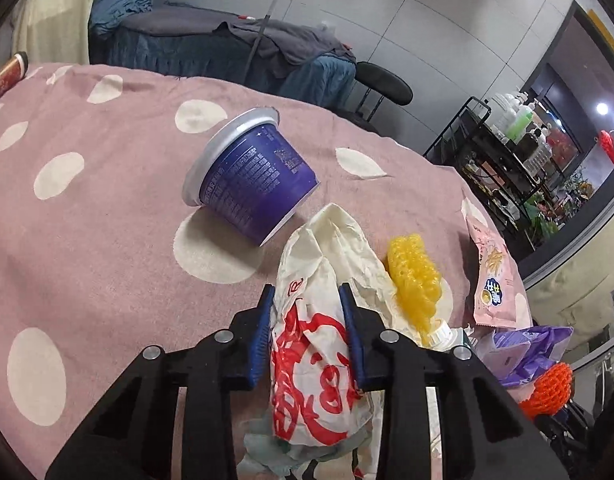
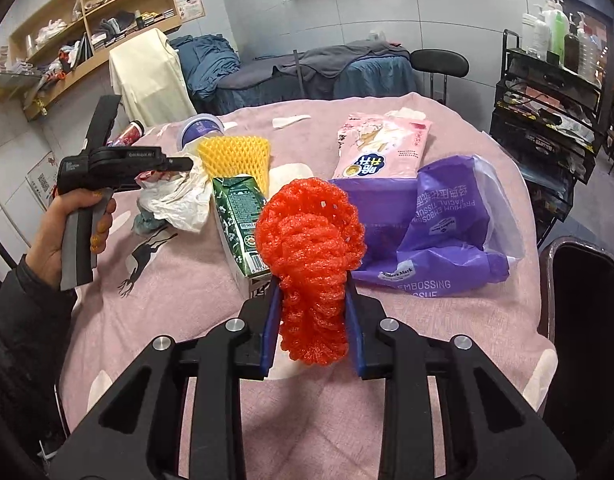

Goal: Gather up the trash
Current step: 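Grasp the orange foam net with the right gripper while the left grasps the white-red bag, then carry the orange foam net over the bin and open the right gripper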

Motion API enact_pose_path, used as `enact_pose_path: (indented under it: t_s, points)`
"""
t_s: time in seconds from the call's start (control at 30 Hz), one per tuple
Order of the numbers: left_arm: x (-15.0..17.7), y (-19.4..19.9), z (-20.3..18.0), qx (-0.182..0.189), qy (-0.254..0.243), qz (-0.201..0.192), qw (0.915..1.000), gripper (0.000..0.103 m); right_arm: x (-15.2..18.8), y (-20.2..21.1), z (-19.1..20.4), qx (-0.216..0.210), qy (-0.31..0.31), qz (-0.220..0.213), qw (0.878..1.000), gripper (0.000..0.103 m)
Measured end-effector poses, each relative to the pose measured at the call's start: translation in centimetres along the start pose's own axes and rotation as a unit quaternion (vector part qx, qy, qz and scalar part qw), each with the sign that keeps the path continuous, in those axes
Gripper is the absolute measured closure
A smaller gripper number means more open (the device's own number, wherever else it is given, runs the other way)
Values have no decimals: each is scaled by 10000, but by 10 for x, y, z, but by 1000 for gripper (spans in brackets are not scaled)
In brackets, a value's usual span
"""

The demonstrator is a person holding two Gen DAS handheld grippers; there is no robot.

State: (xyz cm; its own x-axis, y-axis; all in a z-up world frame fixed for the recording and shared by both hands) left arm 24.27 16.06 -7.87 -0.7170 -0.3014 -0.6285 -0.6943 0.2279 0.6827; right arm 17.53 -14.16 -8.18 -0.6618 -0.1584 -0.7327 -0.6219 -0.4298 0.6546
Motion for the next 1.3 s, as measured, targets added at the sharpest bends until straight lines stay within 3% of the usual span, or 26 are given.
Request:
enact_pose_path:
  t_s: [0.33, 0.57, 0.83, 1.3]
  points:
    - [9, 98, -29, 58, -178, -1329, 9910, 77, -2, 29, 1, -182, -30, -582, 9981, 74]
    - [31, 138, -71, 224, -522, -1763, 9827, 77, 1, 53, -11, -108, -188, -898, 9957, 74]
    - [64, 132, -124, 558, -980, -1667, 9795, 77, 11, 81, -42, 195, -562, -1189, 9911, 74]
    - [97, 100, -213, 1565, -1522, -1215, 9683, 77, 42, 117, -114, 957, -1348, -1421, 9759, 74]
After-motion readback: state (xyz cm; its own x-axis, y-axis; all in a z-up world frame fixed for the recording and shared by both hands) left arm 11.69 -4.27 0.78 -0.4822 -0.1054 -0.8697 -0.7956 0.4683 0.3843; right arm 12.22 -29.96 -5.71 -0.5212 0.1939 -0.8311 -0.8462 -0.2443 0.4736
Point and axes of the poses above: each gripper's, at about its wrist camera, not at the fingertips, and y roughly against the way its jaws point, z to its left, x to its underside, the point moved 3 cm from there along -y, roughly the way its jaws point, and after that the axes turned 2 degrees about -z, right-handed, at the moved point
